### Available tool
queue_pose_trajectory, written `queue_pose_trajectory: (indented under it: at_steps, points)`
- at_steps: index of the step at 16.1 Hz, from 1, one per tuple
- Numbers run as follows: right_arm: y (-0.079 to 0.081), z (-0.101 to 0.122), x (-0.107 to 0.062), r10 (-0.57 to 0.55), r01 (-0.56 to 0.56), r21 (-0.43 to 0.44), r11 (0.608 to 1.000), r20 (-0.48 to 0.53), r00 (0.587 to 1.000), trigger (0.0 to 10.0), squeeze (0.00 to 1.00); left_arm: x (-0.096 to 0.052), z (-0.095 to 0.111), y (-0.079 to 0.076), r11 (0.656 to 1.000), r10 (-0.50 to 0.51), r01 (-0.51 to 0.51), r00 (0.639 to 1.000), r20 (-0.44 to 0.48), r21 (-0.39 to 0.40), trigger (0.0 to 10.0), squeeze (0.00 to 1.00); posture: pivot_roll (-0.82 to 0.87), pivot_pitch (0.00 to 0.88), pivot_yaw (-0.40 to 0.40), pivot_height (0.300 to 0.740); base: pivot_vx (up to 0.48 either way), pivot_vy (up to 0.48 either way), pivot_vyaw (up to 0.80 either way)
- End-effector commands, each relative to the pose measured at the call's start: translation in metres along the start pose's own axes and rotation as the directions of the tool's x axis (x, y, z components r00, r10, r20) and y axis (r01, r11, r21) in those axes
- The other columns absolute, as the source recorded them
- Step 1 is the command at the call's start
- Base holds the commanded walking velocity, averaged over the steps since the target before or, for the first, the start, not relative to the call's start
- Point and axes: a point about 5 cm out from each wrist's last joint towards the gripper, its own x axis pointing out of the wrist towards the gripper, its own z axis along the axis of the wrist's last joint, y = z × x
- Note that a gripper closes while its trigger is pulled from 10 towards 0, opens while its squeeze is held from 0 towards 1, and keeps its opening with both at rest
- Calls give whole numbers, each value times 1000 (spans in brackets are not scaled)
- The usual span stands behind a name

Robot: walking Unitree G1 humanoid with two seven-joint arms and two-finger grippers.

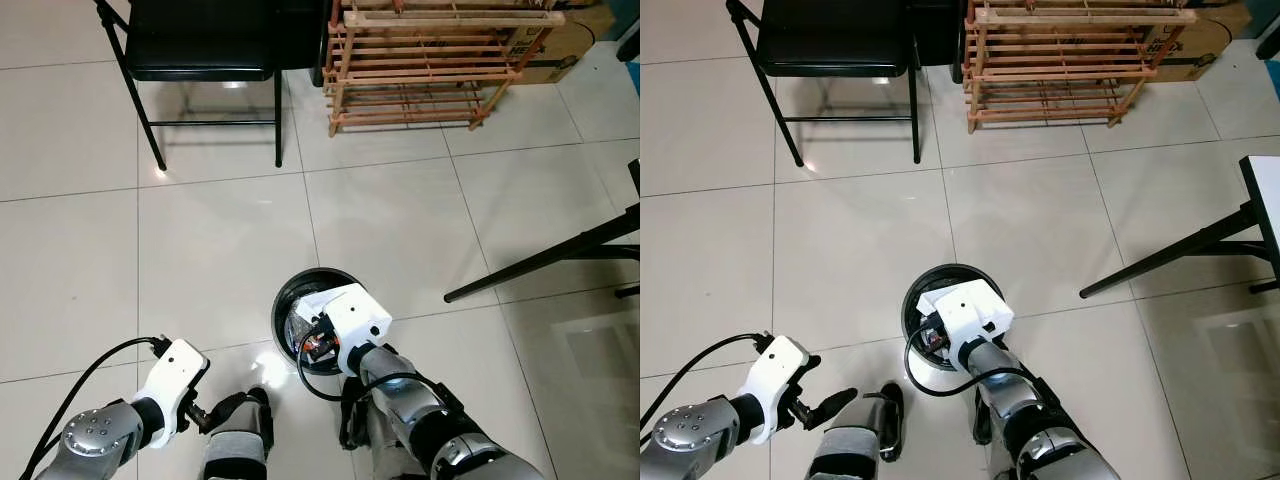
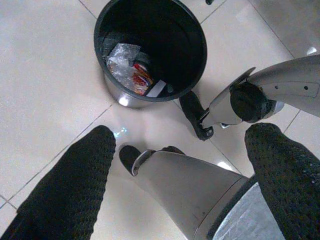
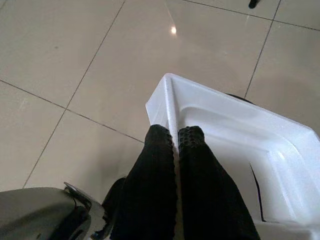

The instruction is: Picking trash to rubbish bin

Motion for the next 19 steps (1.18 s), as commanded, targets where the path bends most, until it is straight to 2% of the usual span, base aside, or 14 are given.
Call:
queue_pose_trajectory:
  at_steps: [1, 5, 8, 11, 16, 17, 18, 19]
  points:
    - [14, -7, 0, 47, -47, 22, 999, -23, 999, 10000, 0, -1, -10, -4, 999, -24, 23, 999, -27, -24, 10000, 0, 502, 434, -64, 740, 0, 0, 0]
    - [32, -7, 3, 116, -115, 60, 992, -11, 993, 10000, 0, -3, -12, -5, 1000, -26, 26, 999, -23, -11, 10000, 0, 494, 436, -56, 740, 0, 0, 0]
    - [36, -9, 3, 127, -126, 69, 990, -14, 992, 10000, 0, -5, -13, -5, 1000, -29, 29, 999, -26, -6, 10000, 0, 494, 437, -53, 740, 0, 0, 0]
    - [40, 0, 6, 118, -120, 119, 986, 28, 993, 10000, 0, -8, -15, -6, 1000, -31, 31, 999, -29, -1, 10000, 0, 493, 439, -53, 740, 0, 0, 0]
    - [47, 3, 8, 139, -142, 122, 982, 38, 990, 10000, 0, -9, -17, -7, 1000, -28, 27, 999, -31, -6, 10000, 0, 494, 439, -55, 740, 0, 0, 0]
    - [47, 3, 8, 139, -143, 126, 982, 39, 989, 10000, 627, -10, -18, -7, 1000, -27, 26, 999, -32, -7, 10000, 0, 494, 439, -55, 740, 0, 0, 0]
    - [47, 3, 8, 140, -143, 126, 982, 39, 989, 10000, 839, -10, -18, -7, 1000, -26, 26, 999, -33, -7, 10000, 0, 494, 439, -55, 740, 0, 0, 0]
    - [48, 2, 8, 140, -144, 128, 981, 39, 989, 10000, 1000, -10, -18, -7, 1000, -25, 25, 999, -33, -6, 10000, 0, 494, 439, -55, 740, 0, 0, 0]
